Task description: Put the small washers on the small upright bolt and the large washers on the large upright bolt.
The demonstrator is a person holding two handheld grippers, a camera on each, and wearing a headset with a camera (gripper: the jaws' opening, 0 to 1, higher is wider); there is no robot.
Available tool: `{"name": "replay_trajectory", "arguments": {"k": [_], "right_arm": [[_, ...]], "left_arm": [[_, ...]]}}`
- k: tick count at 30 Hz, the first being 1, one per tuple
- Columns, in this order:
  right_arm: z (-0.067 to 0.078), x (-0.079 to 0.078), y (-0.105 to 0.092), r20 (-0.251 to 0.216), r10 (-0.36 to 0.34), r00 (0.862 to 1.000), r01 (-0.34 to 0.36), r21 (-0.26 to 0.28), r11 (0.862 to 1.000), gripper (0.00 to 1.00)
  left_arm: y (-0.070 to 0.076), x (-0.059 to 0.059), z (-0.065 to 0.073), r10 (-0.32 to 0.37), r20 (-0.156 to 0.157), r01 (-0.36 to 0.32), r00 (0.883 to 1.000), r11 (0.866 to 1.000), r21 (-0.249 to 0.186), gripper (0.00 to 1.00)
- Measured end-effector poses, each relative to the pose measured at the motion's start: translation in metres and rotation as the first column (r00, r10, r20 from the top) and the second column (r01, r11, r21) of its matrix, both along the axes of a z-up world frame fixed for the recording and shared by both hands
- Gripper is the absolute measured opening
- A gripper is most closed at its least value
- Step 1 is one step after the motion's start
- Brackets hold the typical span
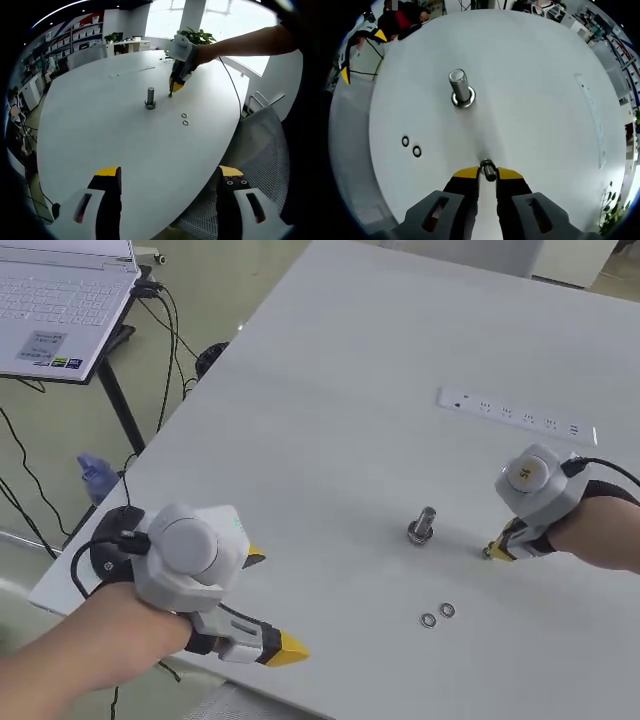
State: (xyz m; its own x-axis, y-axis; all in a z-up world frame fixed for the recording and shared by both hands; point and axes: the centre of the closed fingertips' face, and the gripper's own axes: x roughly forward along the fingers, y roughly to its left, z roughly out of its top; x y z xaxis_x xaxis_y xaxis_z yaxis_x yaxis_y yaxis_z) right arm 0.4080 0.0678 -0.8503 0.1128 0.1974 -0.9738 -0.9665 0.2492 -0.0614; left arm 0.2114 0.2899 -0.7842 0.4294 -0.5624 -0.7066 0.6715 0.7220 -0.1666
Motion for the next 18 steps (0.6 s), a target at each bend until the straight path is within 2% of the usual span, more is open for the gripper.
{"name": "replay_trajectory", "arguments": {"k": [9, 18], "right_arm": [[-0.012, -0.002, -0.001, -0.015, 0.004, 1.000, -0.004, -0.012, 1.000, 0.13], [-0.011, 0.000, -0.002, -0.017, -0.004, 1.000, 0.003, -0.005, 1.000, 0.13]], "left_arm": [[0.003, 0.003, -0.001, 0.002, -0.006, -0.002, 1.000, 1.000, 0.000, 0.76], [0.001, 0.001, -0.003, -0.003, -0.013, 0.003, 1.000, 1.000, 0.000, 0.75]]}}
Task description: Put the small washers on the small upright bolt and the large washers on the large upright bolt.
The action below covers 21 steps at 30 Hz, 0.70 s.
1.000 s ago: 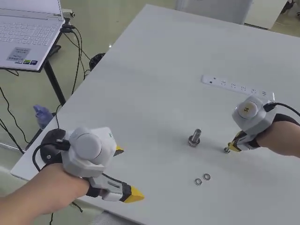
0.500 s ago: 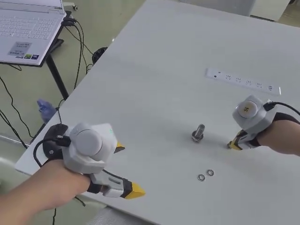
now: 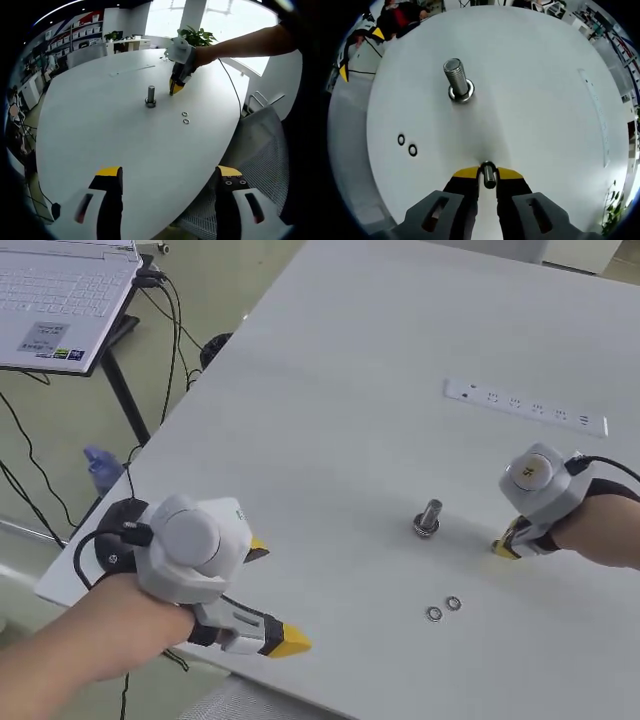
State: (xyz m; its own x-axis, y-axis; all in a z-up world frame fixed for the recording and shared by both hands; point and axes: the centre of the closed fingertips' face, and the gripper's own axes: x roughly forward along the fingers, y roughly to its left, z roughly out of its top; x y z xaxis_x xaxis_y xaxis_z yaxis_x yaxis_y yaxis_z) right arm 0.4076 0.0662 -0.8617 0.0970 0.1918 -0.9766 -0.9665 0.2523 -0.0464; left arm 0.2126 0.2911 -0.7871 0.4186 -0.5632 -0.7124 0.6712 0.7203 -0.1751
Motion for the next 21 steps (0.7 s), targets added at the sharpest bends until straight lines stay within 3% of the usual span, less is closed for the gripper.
{"name": "replay_trajectory", "arguments": {"k": [15, 21], "right_arm": [[0.0004, -0.0020, -0.0008, 0.001, 0.002, 1.000, -0.002, 0.012, 1.000, 0.14], [0.0027, 0.0007, 0.0004, 0.017, 0.013, 1.000, -0.014, 0.022, 1.000, 0.29]], "left_arm": [[-0.0025, -0.0046, -0.0006, -0.006, -0.010, 0.005, 1.000, 1.000, -0.010, 0.72], [-0.0058, -0.0065, 0.0010, -0.007, -0.003, 0.007, 1.000, 1.000, -0.017, 0.72]]}}
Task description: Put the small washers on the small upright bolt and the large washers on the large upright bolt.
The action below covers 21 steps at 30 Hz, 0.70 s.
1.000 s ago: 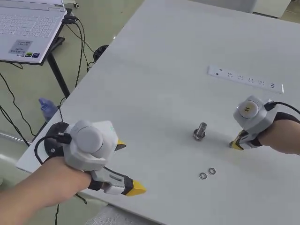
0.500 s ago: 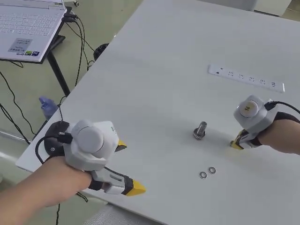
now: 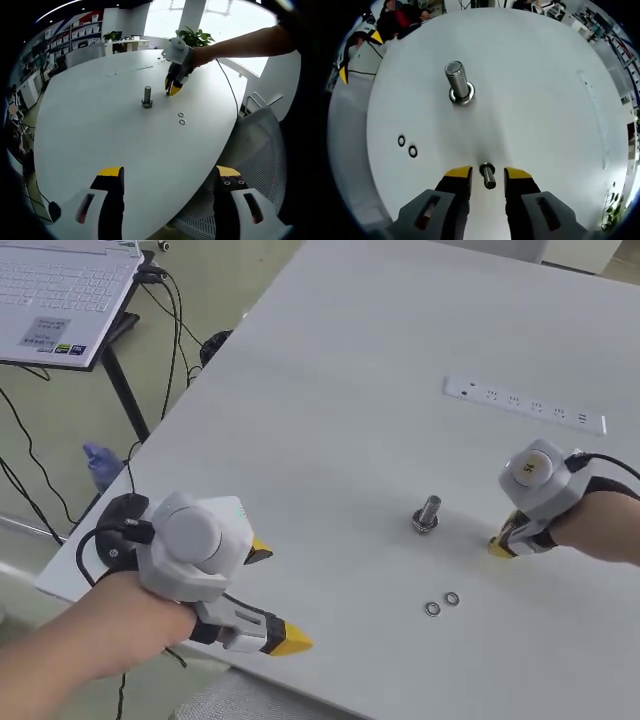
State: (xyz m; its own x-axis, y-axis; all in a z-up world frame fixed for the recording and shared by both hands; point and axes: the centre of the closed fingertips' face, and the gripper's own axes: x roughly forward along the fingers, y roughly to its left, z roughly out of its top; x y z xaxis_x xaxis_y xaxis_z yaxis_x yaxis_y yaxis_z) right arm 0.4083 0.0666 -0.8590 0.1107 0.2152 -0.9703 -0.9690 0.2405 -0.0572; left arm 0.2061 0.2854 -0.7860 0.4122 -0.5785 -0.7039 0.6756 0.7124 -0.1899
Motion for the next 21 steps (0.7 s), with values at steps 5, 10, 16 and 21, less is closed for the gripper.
{"name": "replay_trajectory", "arguments": {"k": [5, 10, 16, 21], "right_arm": [[0.003, 0.000, -0.001, -0.006, 0.004, 1.000, -0.004, -0.002, 1.000, 0.32], [0.006, -0.003, -0.001, -0.015, 0.008, 1.000, -0.008, -0.004, 1.000, 0.33], [0.014, -0.001, 0.000, -0.008, 0.013, 1.000, -0.013, 0.000, 1.000, 0.34], [0.022, -0.001, 0.002, -0.006, 0.007, 1.000, -0.007, 0.012, 1.000, 0.34]], "left_arm": [[0.000, 0.002, 0.003, 0.006, 0.013, -0.006, 1.000, 1.000, -0.006, 0.73], [-0.002, 0.003, 0.010, 0.009, 0.031, -0.008, 0.999, 1.000, -0.012, 0.74], [-0.001, 0.007, 0.012, 0.022, 0.053, -0.022, 0.998, 1.000, -0.007, 0.80], [-0.003, 0.003, 0.012, 0.006, 0.055, -0.006, 0.998, 1.000, 0.000, 0.81]]}}
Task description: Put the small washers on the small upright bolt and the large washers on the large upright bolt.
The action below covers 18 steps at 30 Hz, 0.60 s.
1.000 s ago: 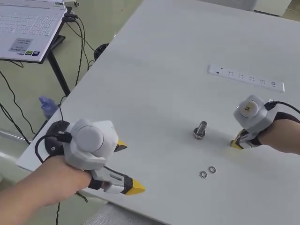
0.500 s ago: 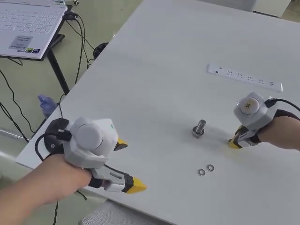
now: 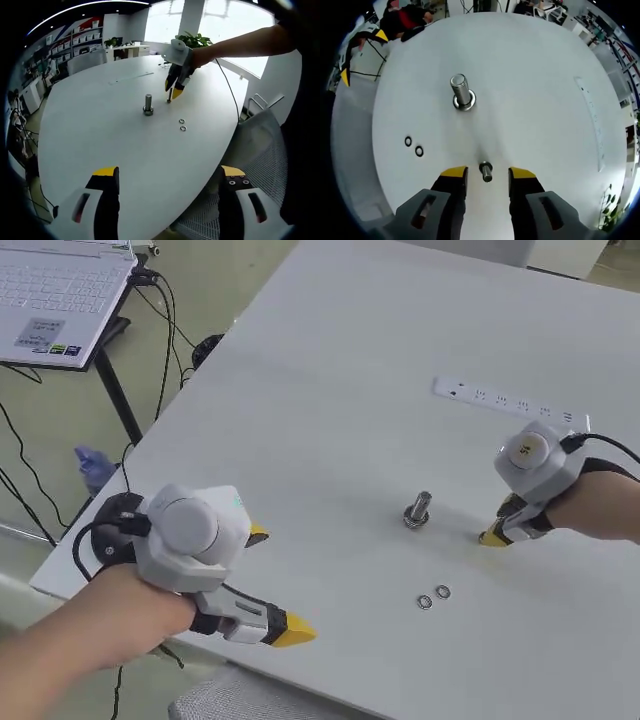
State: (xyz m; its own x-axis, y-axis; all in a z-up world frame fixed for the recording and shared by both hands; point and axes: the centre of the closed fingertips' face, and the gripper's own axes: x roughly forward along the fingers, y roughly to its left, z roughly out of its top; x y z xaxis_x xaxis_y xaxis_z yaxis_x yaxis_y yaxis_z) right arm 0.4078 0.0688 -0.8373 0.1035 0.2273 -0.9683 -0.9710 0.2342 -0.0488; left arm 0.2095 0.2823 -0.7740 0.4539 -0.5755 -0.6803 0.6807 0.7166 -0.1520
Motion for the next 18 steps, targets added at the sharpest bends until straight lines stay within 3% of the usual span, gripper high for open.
{"name": "replay_trajectory", "arguments": {"k": [4, 7, 13, 18], "right_arm": [[0.004, -0.006, 0.000, -0.005, 0.007, 1.000, -0.007, 0.007, 1.000, 0.34], [0.009, -0.009, 0.000, 0.000, 0.017, 1.000, -0.017, 0.007, 1.000, 0.34], [0.020, -0.014, 0.004, 0.010, 0.012, 1.000, -0.012, 0.026, 1.000, 0.34], [0.025, -0.020, 0.008, 0.025, 0.017, 1.000, -0.018, 0.025, 1.000, 0.33]], "left_arm": [[-0.001, -0.001, 0.002, 0.001, 0.005, -0.001, 1.000, 1.000, -0.008, 0.82], [-0.001, -0.003, 0.001, 0.006, -0.009, -0.006, 1.000, 1.000, -0.007, 0.85], [-0.006, 0.002, 0.007, 0.010, 0.029, -0.010, 1.000, 1.000, -0.021, 0.90], [-0.007, 0.002, 0.007, -0.006, 0.030, 0.006, 1.000, 1.000, -0.016, 0.92]]}}
